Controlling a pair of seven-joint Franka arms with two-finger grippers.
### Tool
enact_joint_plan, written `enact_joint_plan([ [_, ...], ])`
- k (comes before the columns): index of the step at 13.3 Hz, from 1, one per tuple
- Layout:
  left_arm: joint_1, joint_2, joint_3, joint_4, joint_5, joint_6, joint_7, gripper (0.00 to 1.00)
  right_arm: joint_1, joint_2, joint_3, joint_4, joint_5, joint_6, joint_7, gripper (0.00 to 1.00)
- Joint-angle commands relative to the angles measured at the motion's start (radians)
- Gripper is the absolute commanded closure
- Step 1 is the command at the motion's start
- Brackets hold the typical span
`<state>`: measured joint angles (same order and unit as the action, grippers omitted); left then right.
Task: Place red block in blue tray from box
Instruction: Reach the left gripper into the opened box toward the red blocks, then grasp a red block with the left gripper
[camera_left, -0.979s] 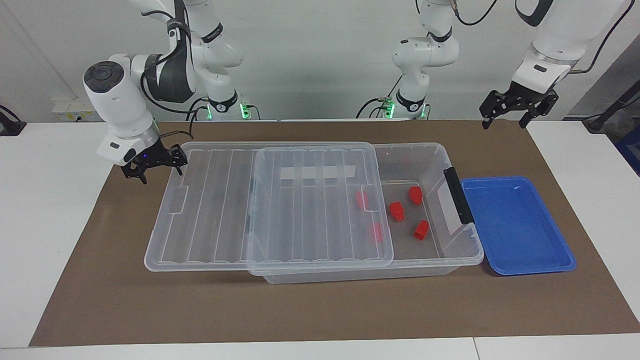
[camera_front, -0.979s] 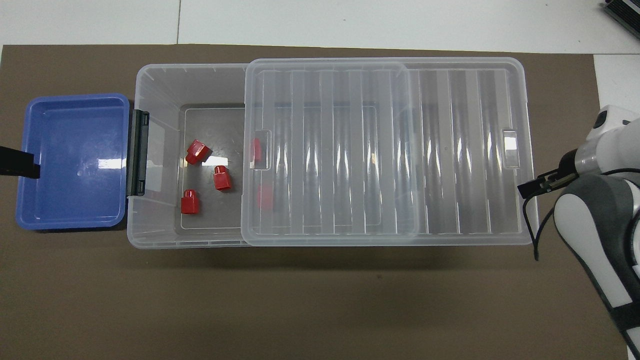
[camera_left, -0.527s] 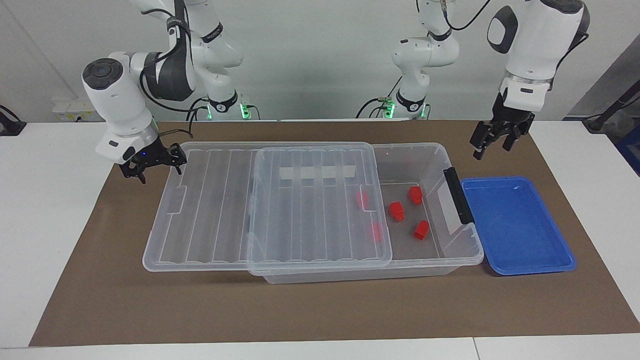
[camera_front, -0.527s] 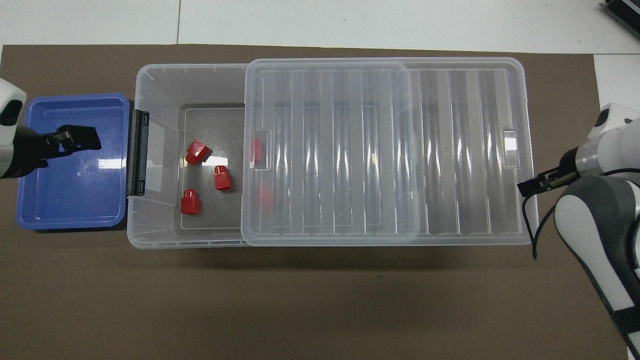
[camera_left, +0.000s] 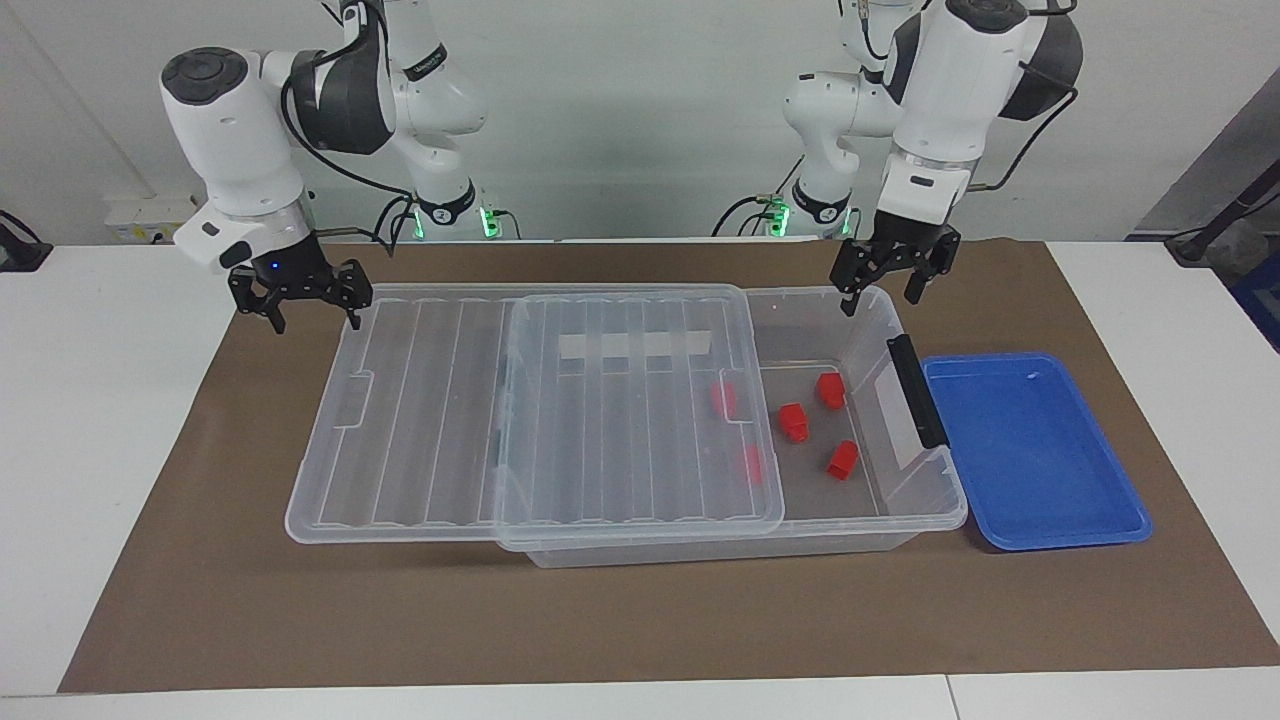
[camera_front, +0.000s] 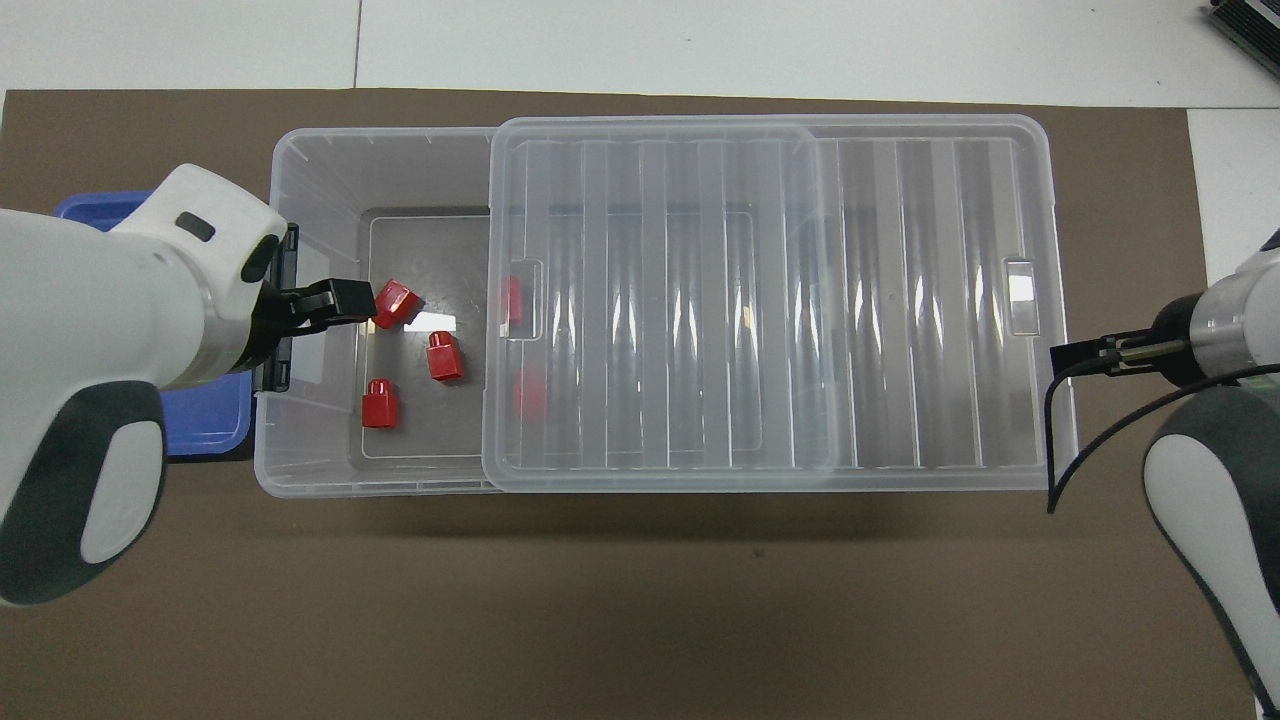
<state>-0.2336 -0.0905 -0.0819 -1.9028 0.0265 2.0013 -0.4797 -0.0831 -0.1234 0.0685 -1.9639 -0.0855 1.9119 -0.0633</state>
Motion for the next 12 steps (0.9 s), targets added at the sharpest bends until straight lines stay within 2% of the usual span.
enact_joint_plan([
  [1, -0.032, 0.003, 0.013, -0.157, -0.003, 0.165, 0.022, 0.00, 0.031, 0.001, 0.004, 0.075, 0.027, -0.072, 0.103, 0.00],
  [2, -0.044, 0.002, 0.011, -0.207, -0.003, 0.239, 0.012, 0.00, 0.042, 0.007, 0.004, 0.103, 0.035, -0.076, 0.164, 0.00],
  [4, -0.072, 0.061, 0.013, -0.211, -0.003, 0.275, 0.001, 0.00, 0.054, 0.053, 0.004, 0.208, 0.035, -0.146, 0.189, 0.00],
  [6, -0.061, 0.083, 0.014, -0.213, -0.003, 0.293, 0.015, 0.00, 0.054, 0.094, 0.004, 0.307, 0.036, -0.220, 0.189, 0.00],
  [9, -0.055, 0.136, 0.016, -0.211, -0.002, 0.355, 0.015, 0.00, 0.052, 0.099, 0.004, 0.345, 0.055, -0.276, 0.191, 0.00],
  [12, -0.056, 0.210, 0.017, -0.208, 0.004, 0.416, 0.001, 0.00, 0.036, 0.133, 0.002, 0.440, 0.058, -0.338, 0.203, 0.00],
])
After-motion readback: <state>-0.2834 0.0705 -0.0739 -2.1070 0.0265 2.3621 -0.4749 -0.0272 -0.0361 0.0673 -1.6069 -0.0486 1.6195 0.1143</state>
